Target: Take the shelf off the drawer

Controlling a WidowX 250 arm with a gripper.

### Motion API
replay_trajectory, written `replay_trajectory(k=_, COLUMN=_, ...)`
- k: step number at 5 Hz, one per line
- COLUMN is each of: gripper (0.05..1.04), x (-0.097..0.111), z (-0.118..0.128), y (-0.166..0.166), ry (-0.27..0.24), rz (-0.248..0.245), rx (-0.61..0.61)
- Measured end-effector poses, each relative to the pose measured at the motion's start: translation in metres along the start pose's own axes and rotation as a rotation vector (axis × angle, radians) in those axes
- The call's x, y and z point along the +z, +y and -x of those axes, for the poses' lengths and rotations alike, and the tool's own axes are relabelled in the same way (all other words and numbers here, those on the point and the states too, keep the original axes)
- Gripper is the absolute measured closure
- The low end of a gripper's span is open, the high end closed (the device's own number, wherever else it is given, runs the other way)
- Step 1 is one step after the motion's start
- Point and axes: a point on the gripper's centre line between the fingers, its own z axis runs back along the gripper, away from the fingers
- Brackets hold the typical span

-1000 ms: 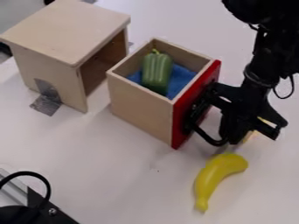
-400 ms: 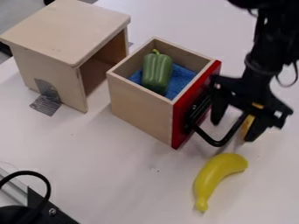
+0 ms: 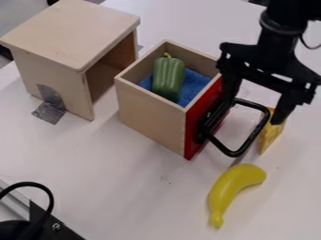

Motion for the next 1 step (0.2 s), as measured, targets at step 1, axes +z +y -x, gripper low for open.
replay_trajectory(k=1, gripper=0.085, x=0.0024, z=0.0003, y=0.0063, ry=0.007, rz=-0.007, rx=0.004)
